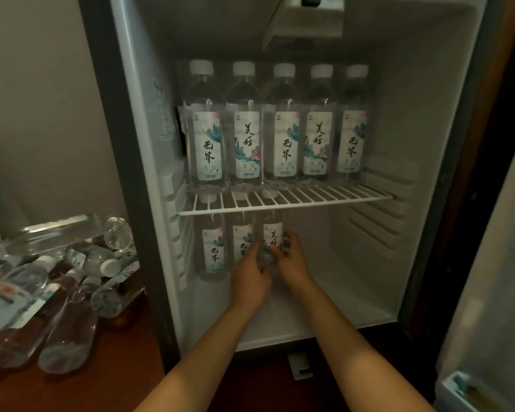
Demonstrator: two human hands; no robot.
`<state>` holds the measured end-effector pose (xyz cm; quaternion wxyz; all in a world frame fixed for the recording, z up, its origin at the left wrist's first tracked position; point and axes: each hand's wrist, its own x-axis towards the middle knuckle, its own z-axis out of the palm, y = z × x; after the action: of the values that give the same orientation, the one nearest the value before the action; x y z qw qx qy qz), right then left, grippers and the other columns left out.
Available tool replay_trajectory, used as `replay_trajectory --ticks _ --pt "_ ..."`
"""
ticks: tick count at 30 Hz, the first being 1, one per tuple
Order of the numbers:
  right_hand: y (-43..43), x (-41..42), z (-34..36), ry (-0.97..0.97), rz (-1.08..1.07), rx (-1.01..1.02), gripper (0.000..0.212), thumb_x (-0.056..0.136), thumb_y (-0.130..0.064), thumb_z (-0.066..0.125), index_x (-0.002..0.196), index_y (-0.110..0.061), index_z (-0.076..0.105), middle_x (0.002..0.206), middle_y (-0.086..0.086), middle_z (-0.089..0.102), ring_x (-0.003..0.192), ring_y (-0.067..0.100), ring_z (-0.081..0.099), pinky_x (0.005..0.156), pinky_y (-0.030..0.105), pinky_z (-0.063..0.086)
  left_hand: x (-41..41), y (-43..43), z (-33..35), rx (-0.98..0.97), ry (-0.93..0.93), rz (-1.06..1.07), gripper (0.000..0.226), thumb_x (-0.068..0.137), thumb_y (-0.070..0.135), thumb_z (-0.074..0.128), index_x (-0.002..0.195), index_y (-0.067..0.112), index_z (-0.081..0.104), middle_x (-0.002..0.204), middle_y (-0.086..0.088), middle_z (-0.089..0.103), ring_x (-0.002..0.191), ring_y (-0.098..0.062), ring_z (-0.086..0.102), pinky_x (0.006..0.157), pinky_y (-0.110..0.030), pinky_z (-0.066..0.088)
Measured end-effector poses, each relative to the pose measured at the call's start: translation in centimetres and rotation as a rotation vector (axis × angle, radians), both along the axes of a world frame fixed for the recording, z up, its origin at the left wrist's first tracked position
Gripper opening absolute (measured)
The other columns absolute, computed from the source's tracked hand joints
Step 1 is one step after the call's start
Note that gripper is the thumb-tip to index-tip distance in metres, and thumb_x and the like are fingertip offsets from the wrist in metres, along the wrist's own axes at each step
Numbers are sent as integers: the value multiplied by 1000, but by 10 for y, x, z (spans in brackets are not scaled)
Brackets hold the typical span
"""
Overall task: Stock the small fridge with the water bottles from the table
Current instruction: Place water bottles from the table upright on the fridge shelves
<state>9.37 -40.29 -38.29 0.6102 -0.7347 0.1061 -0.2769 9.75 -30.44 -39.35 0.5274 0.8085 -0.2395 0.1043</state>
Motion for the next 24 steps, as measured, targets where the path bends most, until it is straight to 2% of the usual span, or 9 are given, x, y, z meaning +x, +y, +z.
replay_trajectory --ticks 3,6,10,14,17,19,22,24 --pt "1 5 0 3 7 -7 41 92 -5 52 130 -7 38 123 11 55 111 25 57 95 36 47 5 3 0 31 17 -8 61 88 -2 47 144 17 32 131 -9 55 114 -22 55 92 -24 43" --pt "0 9 -2 14 -6 -10 42 92 -6 52 131 -8 38 126 13 55 113 27 56 97 40 47 7 4 0 40 28 -27 61 88 -2 46 144 17 32 134 -8 53 116 -21 55 95 -26 44" --pt "2 9 -1 20 -4 6 43 92 -6 53 132 -9 38 127 12 54 114 26 55 98 39 46 7 4 2 37 43 -39 62 87 -2 47 144 18 34 135 -7 53 120 -20 53 100 -31 44" --pt "1 7 -3 71 -35 29 42 92 -13 55 131 -5 41 127 12 56 115 26 55 97 35 45 -1 8 8 25 73 -47 59 87 -3 48 142 14 35 136 -10 51 124 -21 50 100 -26 41" --pt "4 -1 -6 106 -76 87 37 92 -19 56 125 -5 46 118 9 59 109 26 58 88 30 45 -12 16 11 15 66 -34 54 87 -2 50 139 11 39 128 -11 56 111 -16 55 90 -20 40" --pt "5 -9 -7 142 -112 43 36 92 -16 54 125 -3 48 114 10 60 107 27 58 82 26 44 -22 23 13 -1 66 -31 48 87 -1 51 134 10 45 121 -9 59 98 -10 54 84 -17 40" --pt "11 -25 -4 170 -116 20 25 90 -9 51 114 -4 55 104 11 62 101 28 60 78 31 48 -40 37 15 -11 55 -25 38 90 3 51 127 13 50 105 1 58 91 -7 53 78 -16 42" --pt "23 -39 -1 191 -27 87 17 91 -6 49 106 -6 58 94 12 62 86 25 63 66 28 52 -52 49 14 -5 32 -5 33 91 6 52 122 16 53 97 6 57 88 -6 55 72 -13 43"
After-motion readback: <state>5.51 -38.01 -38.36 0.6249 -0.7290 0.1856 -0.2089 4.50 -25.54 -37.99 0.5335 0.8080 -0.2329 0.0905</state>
